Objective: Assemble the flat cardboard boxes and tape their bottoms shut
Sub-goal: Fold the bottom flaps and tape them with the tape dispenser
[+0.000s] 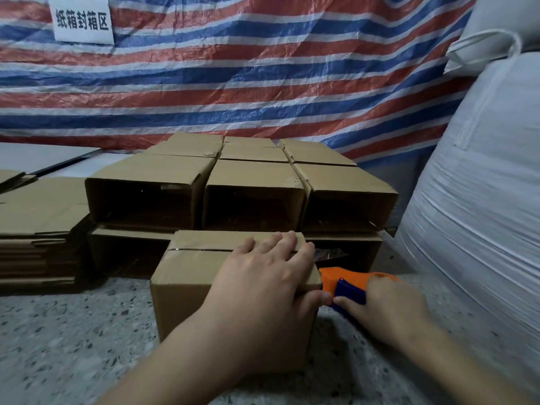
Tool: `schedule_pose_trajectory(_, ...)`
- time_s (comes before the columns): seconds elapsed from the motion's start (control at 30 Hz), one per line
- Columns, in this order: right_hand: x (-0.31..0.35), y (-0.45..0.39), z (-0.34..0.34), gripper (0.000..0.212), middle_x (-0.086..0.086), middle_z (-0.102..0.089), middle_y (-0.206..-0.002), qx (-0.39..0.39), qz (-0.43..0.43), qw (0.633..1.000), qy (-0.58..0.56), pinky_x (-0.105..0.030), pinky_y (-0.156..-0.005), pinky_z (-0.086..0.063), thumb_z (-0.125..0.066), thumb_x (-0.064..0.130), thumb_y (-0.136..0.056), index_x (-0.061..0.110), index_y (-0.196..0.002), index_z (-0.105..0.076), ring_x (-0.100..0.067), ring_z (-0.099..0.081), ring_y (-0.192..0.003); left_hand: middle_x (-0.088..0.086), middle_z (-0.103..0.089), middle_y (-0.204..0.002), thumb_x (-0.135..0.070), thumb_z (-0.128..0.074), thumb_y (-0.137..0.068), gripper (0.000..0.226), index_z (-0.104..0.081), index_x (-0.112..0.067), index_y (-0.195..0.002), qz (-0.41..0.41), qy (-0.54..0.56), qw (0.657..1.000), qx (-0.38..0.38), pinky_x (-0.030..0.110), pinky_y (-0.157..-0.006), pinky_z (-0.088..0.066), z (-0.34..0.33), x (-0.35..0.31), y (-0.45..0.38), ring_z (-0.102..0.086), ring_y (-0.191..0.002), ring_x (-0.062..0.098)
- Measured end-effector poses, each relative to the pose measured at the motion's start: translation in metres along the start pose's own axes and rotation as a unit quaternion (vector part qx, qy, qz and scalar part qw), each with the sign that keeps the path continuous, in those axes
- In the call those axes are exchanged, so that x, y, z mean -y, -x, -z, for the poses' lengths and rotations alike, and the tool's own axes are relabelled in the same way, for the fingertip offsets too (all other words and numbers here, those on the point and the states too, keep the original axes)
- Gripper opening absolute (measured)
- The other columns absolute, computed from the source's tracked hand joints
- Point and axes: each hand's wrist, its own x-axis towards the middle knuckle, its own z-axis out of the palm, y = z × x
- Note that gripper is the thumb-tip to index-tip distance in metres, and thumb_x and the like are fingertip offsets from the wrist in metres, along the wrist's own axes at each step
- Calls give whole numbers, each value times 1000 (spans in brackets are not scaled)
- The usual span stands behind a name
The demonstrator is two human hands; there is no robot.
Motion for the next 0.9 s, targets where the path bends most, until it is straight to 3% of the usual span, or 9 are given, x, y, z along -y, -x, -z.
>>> schedule_pose_trajectory(0.13,-2,12,-11,72,12,-48,-60,-44,-30,998,-37,-26,-45,-36,-16,94,-76,27,-74,-45,-7,-52,-53,-5,-9,-164,-73,-2,-79,84,-7,-35,-154,1,-1,1000,-1,40,-121,-9,-1,0,0,-7,-151,15)
schedule_pose_trajectory(0.23,-1,5,11,83,10,-50,-66,-75,-49,993,-80,-32,-63,-42,8,87,-72,25,-75,-47,-12,-57,-64,-5,-9,-164,-74,-2,-79,84,-6,-36,-154,2,0,1000,1,39,-121,-8,0,-1,1,-6,-151,15)
schedule_pose_trajectory(0.33,0,-1,46,83,3,-57,-60,-142,-48,949,-278,-34,-62,-45,-2,85,-81,23,-73,-56,-12,-57,-60,-5,-8,-164,-73,-3,-78,85,-5,-35,-154,4,5,1000,3,40,-121,-7,1,-2,0,-5,-151,15)
schedule_pose_trajectory(0.43,10,-1,79,87,-2,-70,-60,22,-73,837,-542,-33,-56,-48,-24,88,-79,13,-77,-67,-15,-66,-54,-4,-9,-164,-73,-6,-81,82,-6,-34,-154,1,-1,1000,5,40,-121,-7,0,-1,0,-5,-151,15)
schedule_pose_trajectory(0.53,21,3,91,69,-2,-68,-58,164,-54,778,-604,-22,-45,-46,-41,71,-91,8,-85,-67,-15,-64,-49,-2,-10,-164,-72,-8,-83,81,-7,-33,-154,-2,-4,1000,1,40,-122,-9,0,0,1,-7,-151,16)
schedule_pose_trajectory(0.6,25,7,90,44,1,-59,-54,159,-34,757,-633,-20,-44,-43,-51,48,-100,11,-79,-63,-11,-56,-46,-2,-11,-164,-72,-6,-82,82,-8,-33,-154,-1,-2,1000,0,41,-122,-10,0,0,1,-7,-151,16)
schedule_pose_trajectory(0.67,32,9,83,36,2,-52,-52,138,-30,736,-662,-20,-44,-40,-55,32,-102,15,-70,-60,-9,-49,-44,-2,-12,-164,-71,-9,-84,81,-9,-32,-154,-1,-5,1000,-4,40,-122,-11,0,0,0,-9,-151,16)
schedule_pose_trajectory(0.73,44,15,71,39,1,-53,-55,149,-37,708,-689,-24,-47,-40,-55,29,-102,18,-66,-63,-9,-48,-46,-3,-11,-164,-71,-12,-86,79,-9,-31,-155,-3,-6,1000,-7,40,-122,-11,-1,0,1,-8,-151,15)
schedule_pose_trajectory(0.9,66,28,52,39,-10,-76,-84,183,-45,632,-752,-27,-58,-54,-46,29,-105,18,-91,-80,-18,-73,-72,-3,-9,-165,-70,-9,-85,81,-5,-31,-155,-5,-2,1000,-11,39,-122,-9,-3,0,1,-5,-151,14)
